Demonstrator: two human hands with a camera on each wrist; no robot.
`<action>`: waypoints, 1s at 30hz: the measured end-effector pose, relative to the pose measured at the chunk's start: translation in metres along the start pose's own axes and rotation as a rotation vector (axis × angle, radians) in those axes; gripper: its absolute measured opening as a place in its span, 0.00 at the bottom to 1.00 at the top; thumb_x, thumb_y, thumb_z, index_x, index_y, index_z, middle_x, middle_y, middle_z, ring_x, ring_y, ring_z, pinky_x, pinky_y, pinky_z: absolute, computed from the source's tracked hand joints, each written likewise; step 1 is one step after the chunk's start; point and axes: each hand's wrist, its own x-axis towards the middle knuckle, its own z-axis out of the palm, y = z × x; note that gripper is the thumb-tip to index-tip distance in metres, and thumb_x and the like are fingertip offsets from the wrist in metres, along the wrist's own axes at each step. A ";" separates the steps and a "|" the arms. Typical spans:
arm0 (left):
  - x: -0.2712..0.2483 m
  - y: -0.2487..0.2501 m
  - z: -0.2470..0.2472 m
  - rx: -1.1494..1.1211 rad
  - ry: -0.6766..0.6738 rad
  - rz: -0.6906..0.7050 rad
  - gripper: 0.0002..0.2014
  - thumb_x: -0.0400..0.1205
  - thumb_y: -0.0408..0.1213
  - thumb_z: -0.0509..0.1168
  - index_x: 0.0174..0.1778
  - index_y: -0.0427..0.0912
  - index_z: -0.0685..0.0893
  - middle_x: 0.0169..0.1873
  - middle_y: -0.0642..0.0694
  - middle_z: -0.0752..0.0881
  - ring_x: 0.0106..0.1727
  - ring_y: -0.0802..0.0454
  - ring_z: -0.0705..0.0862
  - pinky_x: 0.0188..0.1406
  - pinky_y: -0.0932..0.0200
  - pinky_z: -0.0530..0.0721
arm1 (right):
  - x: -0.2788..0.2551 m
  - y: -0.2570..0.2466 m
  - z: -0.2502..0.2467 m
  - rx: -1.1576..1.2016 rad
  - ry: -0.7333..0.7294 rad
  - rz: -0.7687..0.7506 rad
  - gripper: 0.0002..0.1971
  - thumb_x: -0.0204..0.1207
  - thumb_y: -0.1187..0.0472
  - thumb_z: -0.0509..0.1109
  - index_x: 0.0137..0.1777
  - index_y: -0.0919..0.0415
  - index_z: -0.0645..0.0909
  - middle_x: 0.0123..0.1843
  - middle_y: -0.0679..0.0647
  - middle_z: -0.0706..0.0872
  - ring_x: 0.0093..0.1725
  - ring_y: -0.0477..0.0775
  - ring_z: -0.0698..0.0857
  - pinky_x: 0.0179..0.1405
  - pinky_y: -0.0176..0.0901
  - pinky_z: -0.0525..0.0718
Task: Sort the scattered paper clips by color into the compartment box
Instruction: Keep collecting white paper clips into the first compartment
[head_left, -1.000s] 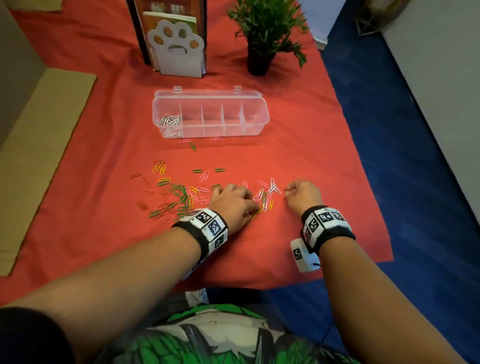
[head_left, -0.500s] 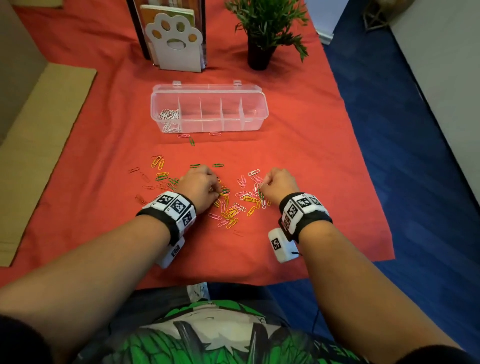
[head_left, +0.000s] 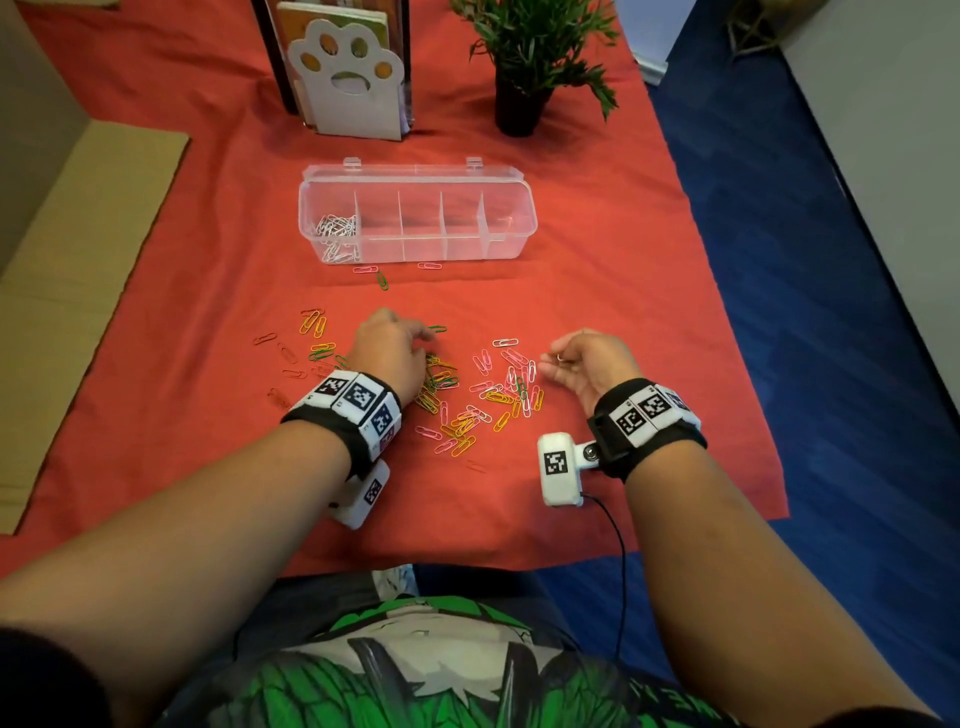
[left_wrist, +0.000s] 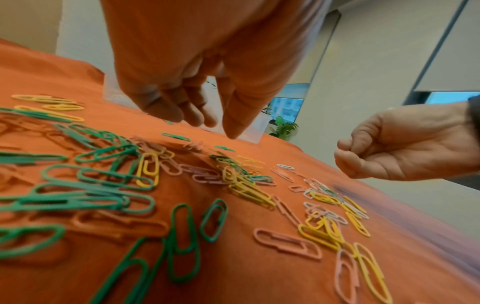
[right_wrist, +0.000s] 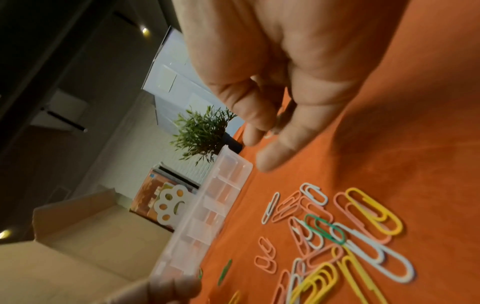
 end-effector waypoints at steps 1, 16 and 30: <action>0.000 0.002 0.002 0.002 0.007 0.024 0.10 0.76 0.34 0.66 0.49 0.50 0.89 0.49 0.40 0.81 0.56 0.39 0.80 0.57 0.50 0.80 | 0.001 0.000 0.001 0.003 0.024 -0.015 0.16 0.70 0.82 0.48 0.30 0.69 0.73 0.33 0.60 0.75 0.33 0.55 0.79 0.27 0.35 0.87; 0.003 0.020 0.032 0.133 -0.231 0.294 0.09 0.74 0.33 0.69 0.47 0.47 0.90 0.44 0.42 0.84 0.53 0.41 0.82 0.52 0.50 0.82 | 0.008 0.022 0.020 -1.309 0.070 -0.354 0.15 0.72 0.66 0.67 0.58 0.69 0.76 0.60 0.67 0.80 0.60 0.66 0.82 0.58 0.48 0.80; 0.002 0.020 0.029 0.427 -0.211 0.399 0.09 0.80 0.38 0.60 0.52 0.42 0.83 0.52 0.41 0.82 0.59 0.38 0.78 0.58 0.45 0.79 | 0.009 0.016 0.017 -1.358 0.037 -0.335 0.14 0.76 0.66 0.64 0.59 0.72 0.76 0.61 0.68 0.81 0.62 0.65 0.81 0.60 0.48 0.79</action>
